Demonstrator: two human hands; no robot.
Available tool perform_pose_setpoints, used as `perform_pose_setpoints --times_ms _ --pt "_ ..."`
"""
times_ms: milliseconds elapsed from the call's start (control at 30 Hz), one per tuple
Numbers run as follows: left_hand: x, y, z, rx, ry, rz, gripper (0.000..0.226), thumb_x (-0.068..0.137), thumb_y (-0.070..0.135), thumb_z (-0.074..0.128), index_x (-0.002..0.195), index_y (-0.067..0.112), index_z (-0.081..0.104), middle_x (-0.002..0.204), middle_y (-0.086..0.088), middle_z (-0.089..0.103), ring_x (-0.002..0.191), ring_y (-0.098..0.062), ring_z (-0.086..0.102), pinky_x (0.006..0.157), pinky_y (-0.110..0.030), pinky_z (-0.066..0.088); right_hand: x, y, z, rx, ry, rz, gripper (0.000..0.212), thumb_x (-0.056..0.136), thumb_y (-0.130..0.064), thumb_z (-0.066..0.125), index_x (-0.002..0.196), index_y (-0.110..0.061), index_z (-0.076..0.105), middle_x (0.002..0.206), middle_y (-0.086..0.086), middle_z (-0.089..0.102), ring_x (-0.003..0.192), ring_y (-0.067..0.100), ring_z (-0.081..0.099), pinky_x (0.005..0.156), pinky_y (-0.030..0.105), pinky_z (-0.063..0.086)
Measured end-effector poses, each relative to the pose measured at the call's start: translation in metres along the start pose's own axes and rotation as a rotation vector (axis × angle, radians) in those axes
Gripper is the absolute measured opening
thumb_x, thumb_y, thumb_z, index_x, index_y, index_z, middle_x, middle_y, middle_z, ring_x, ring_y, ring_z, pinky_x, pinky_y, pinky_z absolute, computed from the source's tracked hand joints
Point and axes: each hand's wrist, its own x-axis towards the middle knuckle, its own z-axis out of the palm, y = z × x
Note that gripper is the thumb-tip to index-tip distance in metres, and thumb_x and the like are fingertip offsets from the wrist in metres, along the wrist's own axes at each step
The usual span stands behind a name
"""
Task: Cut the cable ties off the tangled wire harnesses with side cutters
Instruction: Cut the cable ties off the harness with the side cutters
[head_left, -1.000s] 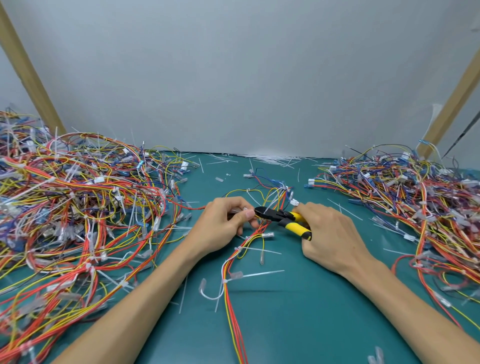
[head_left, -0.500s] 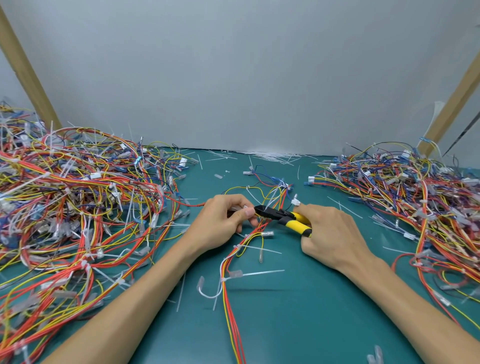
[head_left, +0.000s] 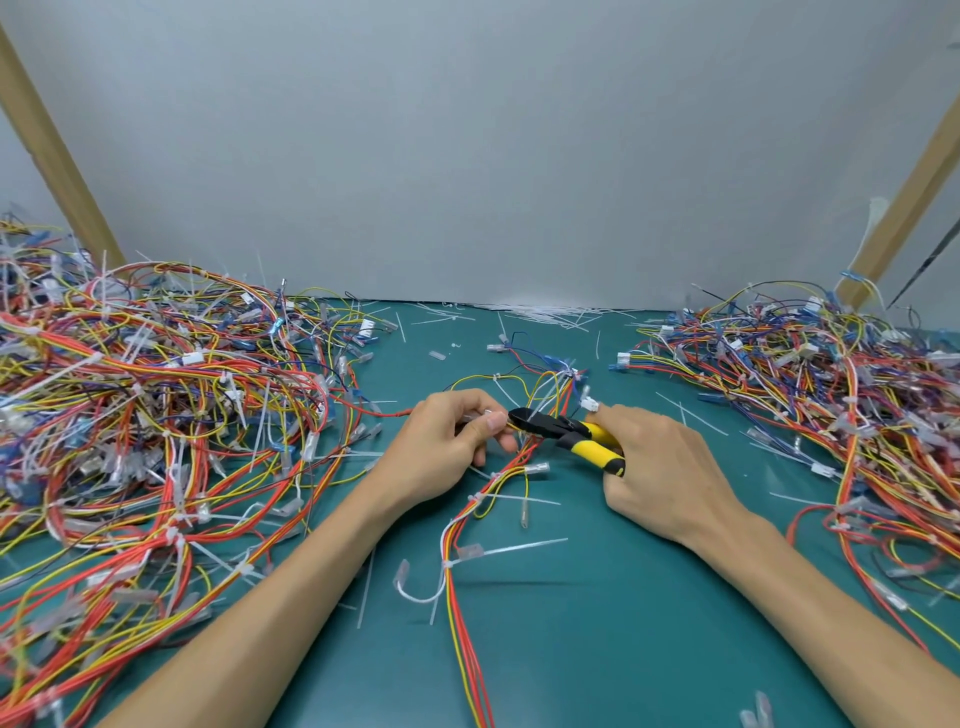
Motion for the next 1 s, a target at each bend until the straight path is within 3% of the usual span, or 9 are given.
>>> perform_pose_setpoints --times_ms 100,233,400,633,767,1000 --pt "-0.0001 0.0006 -0.0001 -0.005 -0.002 -0.002 0.023 0.100 0.016 0.052 0.080 0.015 0.062 0.077 0.007 0.073 0.053 -0.007 0.051 0.060 -0.017 0.044 0.0016 -0.0011 -0.0011 0.009 -0.004 0.016 0.020 0.064 -0.019 0.049 0.081 -0.029 0.044 0.065 -0.004 0.049 0.064 0.028 0.043 0.053 0.031 0.031" --pt "-0.0001 0.0008 0.0000 -0.013 0.001 -0.005 0.023 0.100 0.016 0.052 0.080 0.015 0.062 0.077 0.007 0.073 0.054 -0.007 0.050 0.060 -0.017 0.043 -0.0007 -0.0006 -0.0007 -0.029 0.014 -0.018 0.024 0.068 -0.014 0.056 0.090 -0.023 0.052 0.072 -0.005 0.050 0.069 0.025 0.043 0.056 0.032 0.033" --pt "0.0002 0.0009 0.0007 0.009 -0.003 0.003 0.023 0.100 0.016 0.052 0.079 0.015 0.062 0.076 0.008 0.073 0.053 -0.006 0.050 0.060 -0.016 0.043 0.0008 -0.0011 -0.0043 0.007 -0.020 0.019 0.024 0.066 -0.014 0.056 0.081 -0.028 0.043 0.066 -0.006 0.047 0.065 0.027 0.041 0.053 0.031 0.030" --pt "-0.0006 0.0019 0.0009 0.004 0.000 0.007 0.023 0.100 0.015 0.052 0.079 0.013 0.062 0.075 0.007 0.072 0.053 -0.006 0.050 0.060 -0.016 0.044 -0.0007 -0.0018 -0.0042 0.005 -0.029 -0.005 0.028 0.070 -0.014 0.057 0.083 -0.028 0.038 0.071 -0.006 0.045 0.068 0.024 0.039 0.057 0.033 0.032" --pt "-0.0002 0.0019 0.0011 0.013 -0.006 0.008 0.022 0.100 0.016 0.053 0.080 0.013 0.062 0.074 0.009 0.072 0.053 -0.005 0.050 0.059 -0.015 0.044 0.0008 -0.0009 -0.0048 -0.001 -0.014 0.045 0.018 0.069 -0.016 0.058 0.082 -0.023 0.048 0.066 -0.006 0.049 0.065 0.027 0.041 0.053 0.032 0.031" --pt "-0.0006 0.0012 0.0002 0.007 -0.009 -0.004 0.021 0.100 0.017 0.052 0.082 0.010 0.062 0.076 0.008 0.073 0.054 -0.007 0.051 0.062 -0.019 0.046 -0.0009 0.0002 -0.0044 -0.019 -0.024 -0.008 0.022 0.068 -0.014 0.056 0.084 -0.023 0.044 0.071 -0.005 0.047 0.069 0.025 0.041 0.056 0.034 0.034"
